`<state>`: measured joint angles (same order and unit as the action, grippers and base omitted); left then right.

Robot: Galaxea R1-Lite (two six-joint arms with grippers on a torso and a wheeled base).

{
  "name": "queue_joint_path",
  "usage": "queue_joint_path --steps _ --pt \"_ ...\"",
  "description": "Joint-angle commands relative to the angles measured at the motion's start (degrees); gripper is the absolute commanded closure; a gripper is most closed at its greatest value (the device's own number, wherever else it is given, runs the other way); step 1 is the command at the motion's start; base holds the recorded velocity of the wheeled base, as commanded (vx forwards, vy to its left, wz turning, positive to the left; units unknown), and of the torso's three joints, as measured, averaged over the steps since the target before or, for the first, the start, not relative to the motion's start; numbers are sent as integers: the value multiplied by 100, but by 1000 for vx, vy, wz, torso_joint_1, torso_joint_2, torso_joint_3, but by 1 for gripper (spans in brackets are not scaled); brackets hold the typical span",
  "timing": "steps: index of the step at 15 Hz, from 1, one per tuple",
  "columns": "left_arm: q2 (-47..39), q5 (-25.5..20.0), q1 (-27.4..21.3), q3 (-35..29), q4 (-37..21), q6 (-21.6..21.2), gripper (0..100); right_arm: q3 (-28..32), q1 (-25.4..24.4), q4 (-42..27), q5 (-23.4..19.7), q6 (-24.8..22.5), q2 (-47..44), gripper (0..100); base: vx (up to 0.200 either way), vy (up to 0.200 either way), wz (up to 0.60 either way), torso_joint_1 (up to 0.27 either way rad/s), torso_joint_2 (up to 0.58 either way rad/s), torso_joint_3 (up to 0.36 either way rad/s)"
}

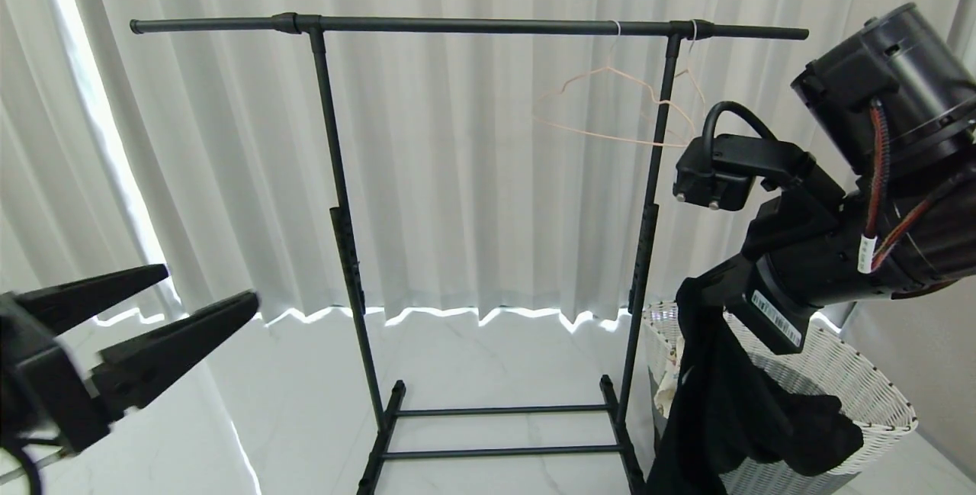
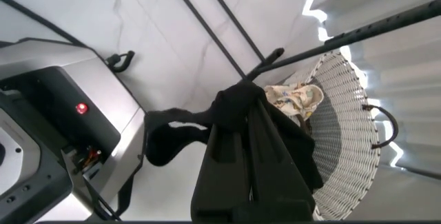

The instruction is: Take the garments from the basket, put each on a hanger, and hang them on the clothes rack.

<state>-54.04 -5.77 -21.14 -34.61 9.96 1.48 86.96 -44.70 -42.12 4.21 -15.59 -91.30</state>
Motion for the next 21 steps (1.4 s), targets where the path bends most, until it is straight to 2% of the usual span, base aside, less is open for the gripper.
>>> queue_joint_path --steps 1,2,3,8,10,12,14,19,21 --pt "-2084 -12 -743 -547 744 37 0 23 5 2 -7 4 -37 100 0 0 0 0 0 0" --pt "-2559 -12 -936 -538 1087 37 0 32 -3 11 -7 4 -90 100 0 0 0 0 0 0" --pt "-2682 -12 -1024 -547 1140 46 0 50 -3 11 -16 4 -108 100 0 0 0 0 0 0" --pt "-3578 -12 -2289 -521 1157 116 0 515 -30 11 -280 4 -424 100 0 0 0 0 0 0" --pt "-3947 -21 -2650 -626 1201 213 0 647 -109 2 -341 -5 -468 100 0 0 0 0 0 0" --pt "-4334 -21 -2808 -916 1439 397 0 682 -170 -7 -394 -5 -459 100 0 0 0 0 0 0" --pt "-4668 -21 -2922 -1320 1632 784 0 682 -205 -7 -421 -5 -451 100 0 0 0 0 0 0" --pt "-5310 32 -2878 -1725 1676 1048 0 682 -258 -7 -429 -5 -442 100 0 0 0 0 0 0" --pt "-5714 207 -2711 -1900 1755 1549 0 691 -276 -7 -429 -5 -424 100 0 0 0 0 0 0"
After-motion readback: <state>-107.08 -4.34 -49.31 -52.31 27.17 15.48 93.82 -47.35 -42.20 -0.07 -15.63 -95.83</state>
